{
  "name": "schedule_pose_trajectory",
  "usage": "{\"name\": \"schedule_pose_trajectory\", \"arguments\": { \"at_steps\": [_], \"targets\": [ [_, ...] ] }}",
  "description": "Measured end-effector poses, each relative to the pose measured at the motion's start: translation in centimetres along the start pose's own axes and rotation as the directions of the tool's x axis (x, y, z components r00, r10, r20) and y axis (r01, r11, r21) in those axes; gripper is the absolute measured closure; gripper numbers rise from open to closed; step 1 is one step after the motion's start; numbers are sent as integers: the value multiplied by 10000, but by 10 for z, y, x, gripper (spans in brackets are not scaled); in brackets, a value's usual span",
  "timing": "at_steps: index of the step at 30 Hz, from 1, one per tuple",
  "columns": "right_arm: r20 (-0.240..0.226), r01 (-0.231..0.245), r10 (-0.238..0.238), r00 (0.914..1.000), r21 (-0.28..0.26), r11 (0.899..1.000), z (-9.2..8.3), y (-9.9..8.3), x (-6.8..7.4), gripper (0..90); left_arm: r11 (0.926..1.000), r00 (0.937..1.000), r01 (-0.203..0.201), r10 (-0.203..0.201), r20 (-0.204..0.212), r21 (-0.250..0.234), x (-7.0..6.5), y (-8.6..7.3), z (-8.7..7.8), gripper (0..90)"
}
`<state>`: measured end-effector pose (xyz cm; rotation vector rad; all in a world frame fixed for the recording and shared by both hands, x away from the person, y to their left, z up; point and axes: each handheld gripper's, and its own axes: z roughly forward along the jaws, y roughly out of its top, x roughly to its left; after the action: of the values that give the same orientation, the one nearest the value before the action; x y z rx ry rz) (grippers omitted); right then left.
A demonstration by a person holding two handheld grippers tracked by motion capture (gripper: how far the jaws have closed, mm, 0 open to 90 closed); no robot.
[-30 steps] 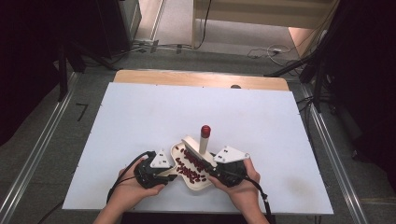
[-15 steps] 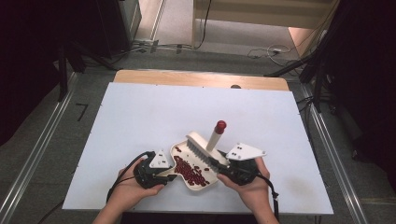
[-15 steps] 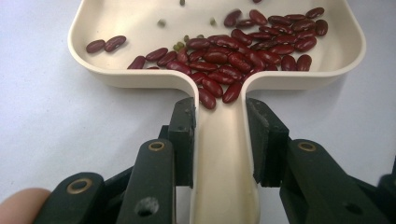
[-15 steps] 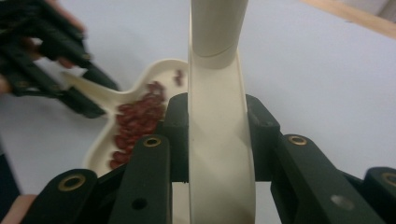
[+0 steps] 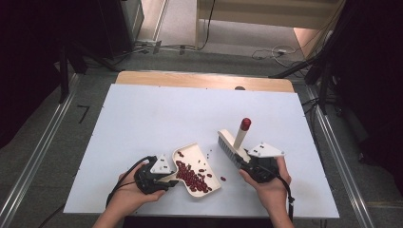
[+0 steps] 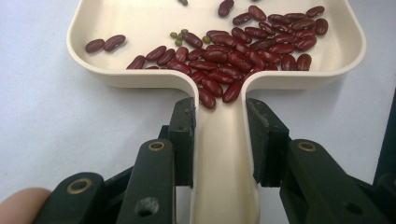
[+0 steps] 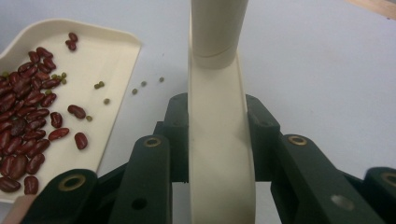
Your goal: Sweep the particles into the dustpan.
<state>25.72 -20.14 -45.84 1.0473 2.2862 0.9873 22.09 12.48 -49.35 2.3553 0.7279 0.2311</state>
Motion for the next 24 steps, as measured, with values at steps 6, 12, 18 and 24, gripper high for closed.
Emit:
{"name": "schedule_pose_trajectory", "arguments": {
  "at_steps": [6, 12, 18, 24],
  "targets": [
    [-630, 725, -711, 9955, 201, 9972, 6, 8, 23, 658, 10000, 10000, -16, 16, -18, 67, -1, 2, 3, 665],
    [-1821, 1184, -1164, 9764, 5, 9930, 0, 10, 38, 658, 10000, 10000, -46, 46, -31, 75, -1, 2, 5, 665],
    [-2120, 1086, -1173, 9702, -524, 9927, -16, 15, 36, 658, 9999, 10000, -92, 92, -28, 64, 0, 1, 5, 664],
    [-1058, 253, -299, 9939, -446, 9987, -29, 5, 7, 658, 9998, 9999, -119, 118, 46, 143, 0, 0, 4, 665]
  ]
}}
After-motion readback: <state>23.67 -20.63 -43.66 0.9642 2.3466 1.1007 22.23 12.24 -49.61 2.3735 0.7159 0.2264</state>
